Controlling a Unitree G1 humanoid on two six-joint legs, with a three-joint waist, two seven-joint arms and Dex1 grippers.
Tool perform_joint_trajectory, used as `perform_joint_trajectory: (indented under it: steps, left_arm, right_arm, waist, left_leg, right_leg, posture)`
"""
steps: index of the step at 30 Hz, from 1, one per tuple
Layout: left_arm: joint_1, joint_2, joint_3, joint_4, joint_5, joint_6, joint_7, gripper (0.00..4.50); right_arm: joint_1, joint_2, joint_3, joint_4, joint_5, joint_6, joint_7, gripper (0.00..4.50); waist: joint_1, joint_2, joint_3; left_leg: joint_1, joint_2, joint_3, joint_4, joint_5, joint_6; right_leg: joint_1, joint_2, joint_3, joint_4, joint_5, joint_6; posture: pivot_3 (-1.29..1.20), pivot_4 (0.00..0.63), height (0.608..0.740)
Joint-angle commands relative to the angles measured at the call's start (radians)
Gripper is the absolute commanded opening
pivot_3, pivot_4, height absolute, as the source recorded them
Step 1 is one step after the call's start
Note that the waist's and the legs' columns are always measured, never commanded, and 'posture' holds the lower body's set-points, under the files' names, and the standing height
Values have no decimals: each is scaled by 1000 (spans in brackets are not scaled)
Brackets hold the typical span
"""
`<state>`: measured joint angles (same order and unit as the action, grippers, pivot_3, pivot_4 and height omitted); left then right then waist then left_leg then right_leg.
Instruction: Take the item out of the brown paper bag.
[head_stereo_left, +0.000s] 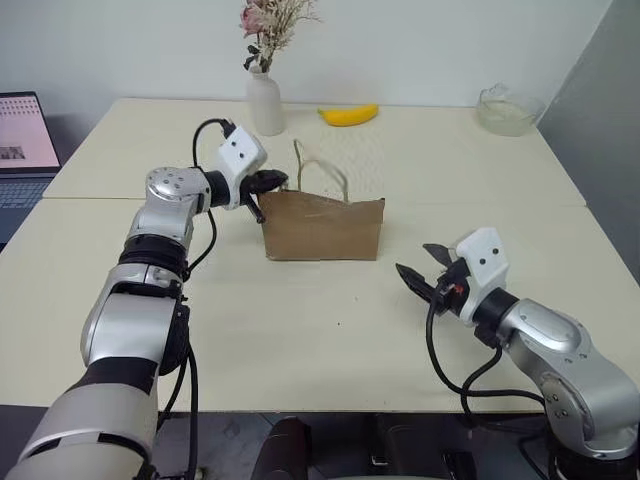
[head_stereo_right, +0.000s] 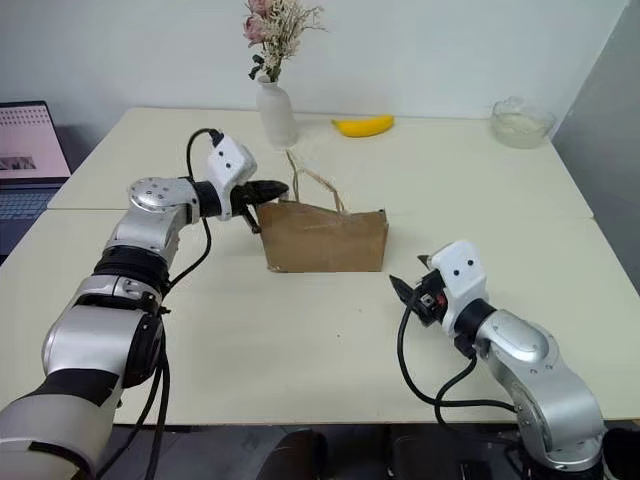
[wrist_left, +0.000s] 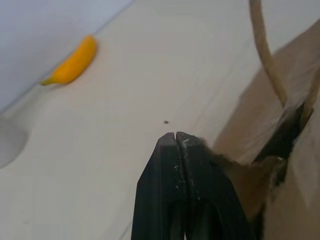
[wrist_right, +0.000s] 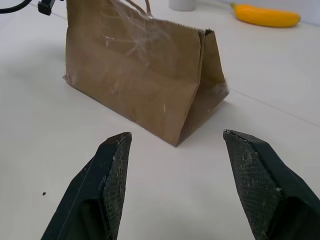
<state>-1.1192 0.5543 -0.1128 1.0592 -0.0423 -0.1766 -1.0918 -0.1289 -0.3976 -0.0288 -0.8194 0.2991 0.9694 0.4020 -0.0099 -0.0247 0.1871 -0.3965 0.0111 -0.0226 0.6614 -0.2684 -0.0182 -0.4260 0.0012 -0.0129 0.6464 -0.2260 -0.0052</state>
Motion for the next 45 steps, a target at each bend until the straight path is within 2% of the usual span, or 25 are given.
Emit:
perform_joint_trajectory:
  steps: [1,5,11,15,20,21,23,27,29,32,37,45]
  left_arm:
    - [-8,39,0,-71,-17,-14,-176,16]
    - [78,97,-14,-244,-33,51,-331,16]
    - [321,229,-35,-740,-123,314,-485,16]
    - [483,287,-22,-997,-174,413,-480,16]
    - [569,324,106,-1124,-164,332,-326,16]
    - [583,335,123,-1143,-157,285,-313,392]
    - [625,355,148,-1196,-150,217,-292,849]
    - [786,359,153,-1343,-169,132,-271,2130]
    - [863,380,134,-1375,-151,57,-293,2743]
    - [929,405,100,-1345,-87,-76,-297,2743]
    - [942,398,44,-1280,-28,-192,-267,2743]
    - [873,292,-65,-1175,45,-272,-168,2743]
  right_arm:
    - [28,-44,-28,-58,41,-19,36,3071]
    - [77,-127,-61,-69,97,-25,112,3071]
    - [100,-225,-114,-39,159,-63,198,3071]
    - [73,-233,-111,-5,174,-92,196,3071]
    - [67,-239,-95,-8,209,-94,210,3071]
    - [69,-247,-89,-7,214,-93,216,3071]
    - [75,-267,-73,-6,224,-92,236,3071]
    - [83,-323,-39,-15,276,-79,304,3071]
    - [88,-357,-29,-23,306,-74,341,3071]
    - [86,-390,-24,-22,340,-70,368,3071]
    - [74,-409,-8,-16,356,-77,372,3071]
    - [34,-426,6,-4,372,-73,364,3071]
  waist:
    - [0,0,0]
    - [-2,0,0]
    - [-17,0,0]
    - [-18,0,0]
    - [-17,0,0]
    - [-16,0,0]
    - [-16,0,0]
    - [-16,0,0]
    - [-16,0,0]
    - [-14,0,0]
    - [-10,0,0]
    - [-2,0,-1]
  left_leg:
    - [0,0,0,0,0,0]
    - [1,0,0,1,0,0]
    - [2,1,-1,1,0,0]
    - [5,1,-1,1,0,0]
    - [6,2,-1,1,0,0]
    - [6,2,-1,1,0,0]
    - [6,2,-1,1,0,0]
    - [7,1,-1,0,0,0]
    - [7,1,-1,1,0,0]
    - [7,1,-1,1,0,0]
    - [10,2,-1,1,0,0]
    - [10,1,0,1,0,0]
  right_leg:
    - [0,0,0,0,0,0]
    - [0,0,1,1,0,0]
    - [1,0,1,3,0,0]
    - [3,-1,2,3,0,0]
    - [4,-1,1,4,0,0]
    - [4,-1,1,4,0,0]
    - [4,-1,1,4,0,0]
    - [4,-4,4,2,0,0]
    - [4,-4,4,1,0,0]
    - [5,-5,2,2,0,0]
    - [7,-4,1,3,0,0]
    - [7,-4,2,2,1,2]
  posture:
    - [0,150,740]
    - [0,150,740]
    - [0,150,740]
    - [0,150,740]
    - [0,150,740]
    - [0,150,740]
    - [0,150,740]
    - [0,150,740]
    - [0,150,740]
    - [0,150,740]
    - [0,150,740]
    - [0,150,740]
